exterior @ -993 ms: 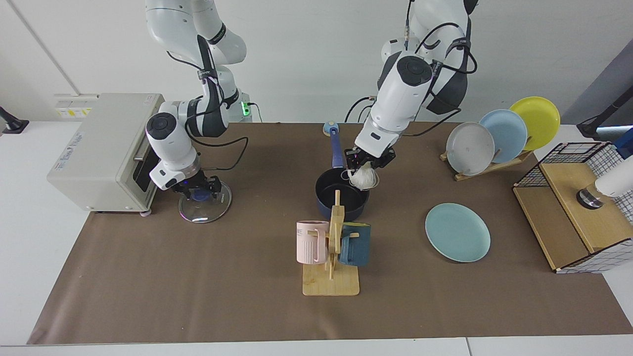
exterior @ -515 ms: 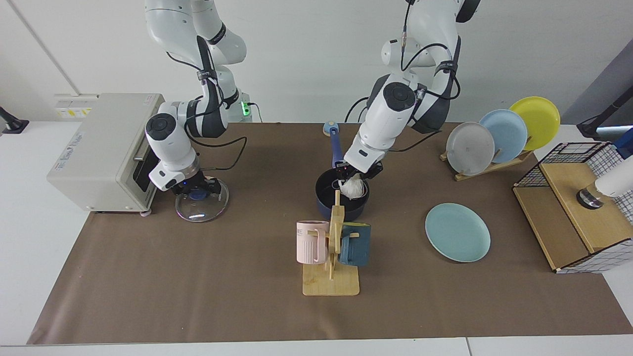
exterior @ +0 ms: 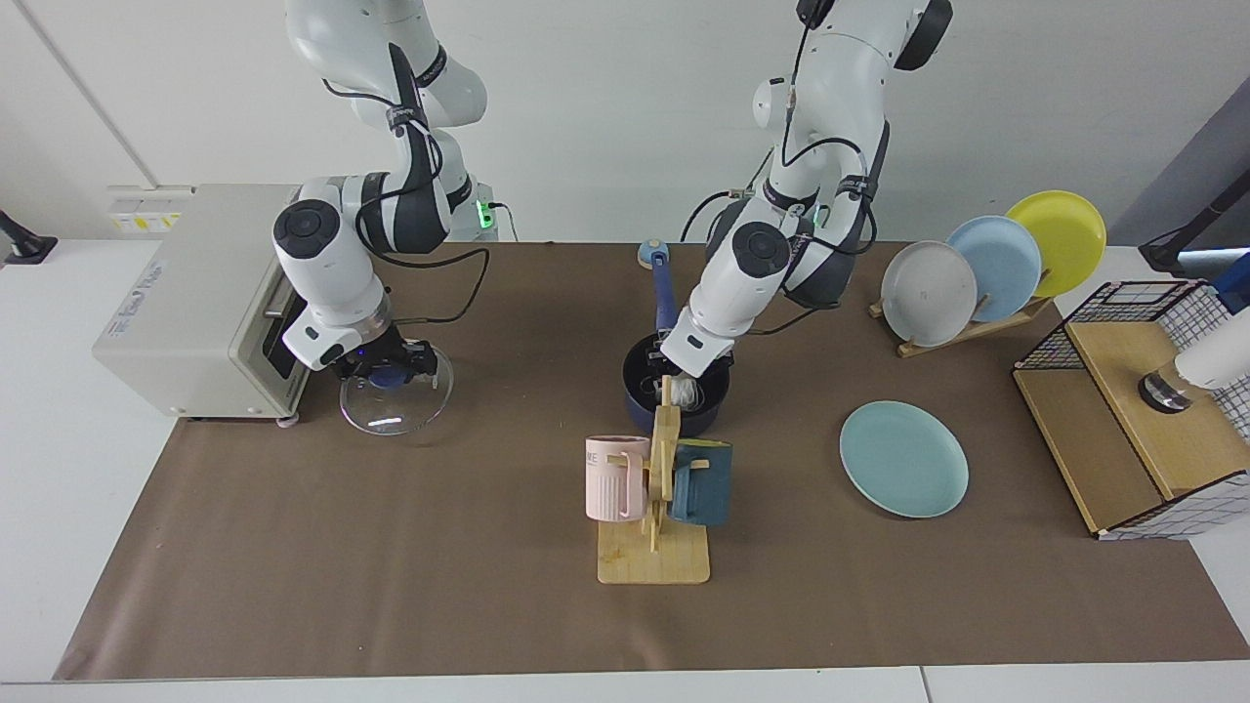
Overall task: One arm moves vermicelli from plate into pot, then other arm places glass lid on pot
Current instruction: 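Carry the vermicelli into the pot while the right gripper grasps the lid, then release the vermicelli and withdraw the left gripper while the right gripper lifts the lid, then carry the glass lid over the pot with the right gripper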
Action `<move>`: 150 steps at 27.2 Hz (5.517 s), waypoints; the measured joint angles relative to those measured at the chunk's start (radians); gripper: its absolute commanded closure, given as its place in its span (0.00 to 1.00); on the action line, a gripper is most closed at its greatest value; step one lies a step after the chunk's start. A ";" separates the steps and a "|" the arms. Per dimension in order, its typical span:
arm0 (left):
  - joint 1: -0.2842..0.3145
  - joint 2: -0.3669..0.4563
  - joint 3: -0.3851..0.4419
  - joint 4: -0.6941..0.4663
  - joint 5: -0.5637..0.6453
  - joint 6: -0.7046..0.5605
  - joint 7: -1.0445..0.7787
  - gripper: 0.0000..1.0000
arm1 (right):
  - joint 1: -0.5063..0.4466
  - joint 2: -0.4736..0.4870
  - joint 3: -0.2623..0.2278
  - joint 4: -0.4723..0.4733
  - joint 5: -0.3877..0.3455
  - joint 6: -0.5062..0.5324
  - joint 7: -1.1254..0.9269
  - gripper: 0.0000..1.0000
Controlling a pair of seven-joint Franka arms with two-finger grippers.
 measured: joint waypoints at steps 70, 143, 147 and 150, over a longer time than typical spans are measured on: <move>0.028 -0.370 0.473 0.241 0.030 -0.620 0.621 0.00 | 0.635 0.385 0.026 0.597 0.007 -0.147 1.126 1.00; 0.028 -0.370 0.471 0.241 0.030 -0.620 0.621 0.00 | 0.619 0.404 0.017 0.541 0.021 -0.040 1.132 1.00; 0.028 -0.370 0.471 0.241 0.030 -0.620 0.621 0.00 | 0.623 0.404 0.020 0.541 -0.009 -0.039 1.147 1.00; 0.028 -0.370 0.471 0.241 0.030 -0.620 0.621 0.00 | 0.623 0.404 0.020 0.541 -0.018 -0.037 1.164 0.97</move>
